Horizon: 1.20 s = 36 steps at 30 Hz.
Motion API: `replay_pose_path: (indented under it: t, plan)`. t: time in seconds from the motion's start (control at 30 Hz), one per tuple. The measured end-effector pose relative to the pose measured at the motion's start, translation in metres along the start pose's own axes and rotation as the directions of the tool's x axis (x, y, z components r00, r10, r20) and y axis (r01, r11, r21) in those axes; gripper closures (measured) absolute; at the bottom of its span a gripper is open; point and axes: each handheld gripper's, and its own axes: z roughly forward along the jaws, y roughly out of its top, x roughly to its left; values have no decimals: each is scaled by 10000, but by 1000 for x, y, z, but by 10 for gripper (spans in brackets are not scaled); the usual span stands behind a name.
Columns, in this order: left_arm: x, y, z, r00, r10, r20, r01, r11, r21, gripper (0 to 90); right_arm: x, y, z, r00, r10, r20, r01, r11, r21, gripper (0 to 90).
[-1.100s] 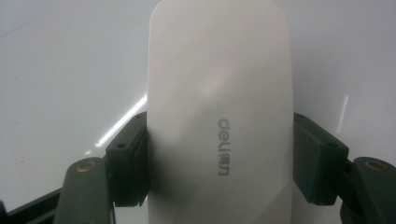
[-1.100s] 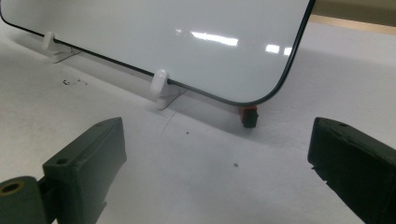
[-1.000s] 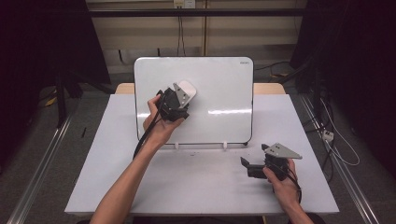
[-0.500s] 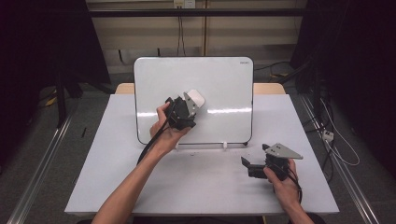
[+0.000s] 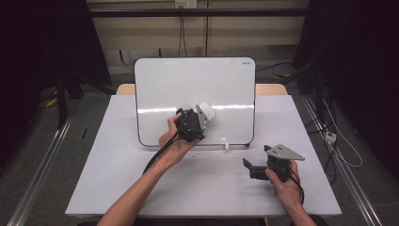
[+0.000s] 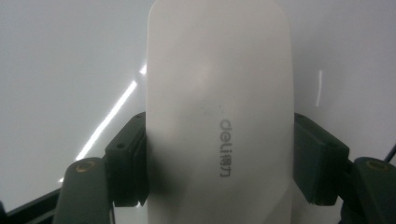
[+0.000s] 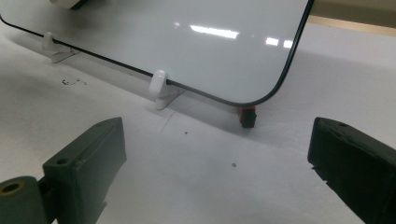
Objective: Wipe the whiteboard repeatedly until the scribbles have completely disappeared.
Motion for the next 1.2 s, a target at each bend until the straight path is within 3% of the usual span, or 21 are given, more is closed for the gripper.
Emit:
replay_pose_path:
  t: [0.27,0.43,0.57,0.63,1.2]
  plan:
    - [8,0,-1,9997,-36,254,37,10000,-22,309,2,1,-1,10000,-96,4,96,9999,-63,44]
    - [23,0,-4,9988,-429,244,429,9991,-11,309,1,0,-2,10000,-39,25,39,10000,-62,43]
    - [26,-2,-6,9980,-565,290,568,9983,-104,310,0,0,-3,10000,-21,81,22,10000,-92,43]
    - [30,-3,-7,9936,-992,545,1003,9948,-174,310,0,0,-3,10000,-17,87,18,10000,-97,43]
    - [44,-15,-15,9837,-1620,779,1652,9856,-371,310,3,1,0,10000,22,54,-22,10000,-16,44]
